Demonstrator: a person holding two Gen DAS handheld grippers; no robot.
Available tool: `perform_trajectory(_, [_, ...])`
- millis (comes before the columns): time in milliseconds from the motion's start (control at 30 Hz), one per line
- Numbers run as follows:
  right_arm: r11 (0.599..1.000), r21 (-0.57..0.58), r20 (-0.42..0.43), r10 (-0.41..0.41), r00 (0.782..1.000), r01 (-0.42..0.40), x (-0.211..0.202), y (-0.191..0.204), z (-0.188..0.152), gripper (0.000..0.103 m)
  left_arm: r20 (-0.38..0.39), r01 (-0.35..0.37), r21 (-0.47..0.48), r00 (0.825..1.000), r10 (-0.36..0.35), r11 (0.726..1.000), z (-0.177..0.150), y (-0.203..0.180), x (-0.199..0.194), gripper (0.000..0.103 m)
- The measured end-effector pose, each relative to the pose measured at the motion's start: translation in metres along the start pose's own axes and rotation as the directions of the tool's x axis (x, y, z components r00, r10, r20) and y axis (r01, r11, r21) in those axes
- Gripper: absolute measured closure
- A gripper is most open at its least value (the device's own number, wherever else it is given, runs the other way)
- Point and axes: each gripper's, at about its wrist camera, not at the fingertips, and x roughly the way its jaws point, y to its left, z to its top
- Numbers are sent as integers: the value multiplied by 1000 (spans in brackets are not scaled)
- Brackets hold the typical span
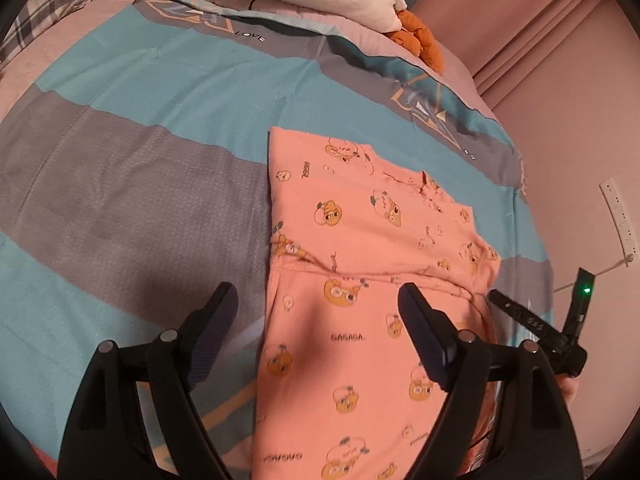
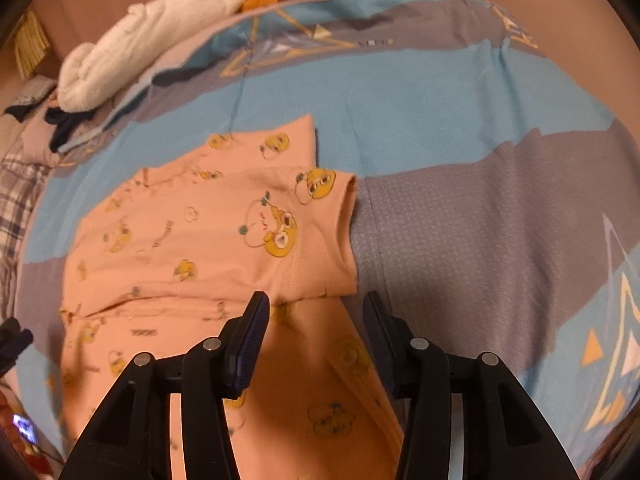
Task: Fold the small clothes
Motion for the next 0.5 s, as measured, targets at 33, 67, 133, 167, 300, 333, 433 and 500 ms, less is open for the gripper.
perform_trajectory(33, [1000,1,14,8,1000,-8,-7,-1,-1,42,3,-2,4,1000,2,1000,-3,0,-2,20])
perform_trajectory(67, [1000,3,30,15,999,-15,-14,-3,-3,38,5,-6,9,1000,6,1000,-7,0,-4,20])
perform_trajectory(133, [1000,5,61,18,998,-18,-29,-6,-8,37,1,-5,10,1000,5,1000,-14,2,-7,19])
perform_trajectory(167, [1000,7,71,17,997,-18,-34,-8,-11,37,-5,3,10,1000,-3,1000,-19,2,-8,19])
perform_trajectory(300, [999,19,103,31,994,-33,-52,-13,-23,37,-39,39,7,998,-39,999,-37,6,-8,19])
perform_trajectory(333, [999,20,110,34,993,-37,-56,-16,-29,37,-56,70,-4,996,-70,998,-41,8,-6,20])
perform_trajectory(433, [999,15,113,34,993,-36,-61,-19,-40,37,-103,145,-34,984,-147,989,-55,8,-1,21])
perform_trajectory(500, [999,12,113,30,993,-32,-64,-21,-48,37,-87,102,7,991,-101,995,-63,4,-3,21])
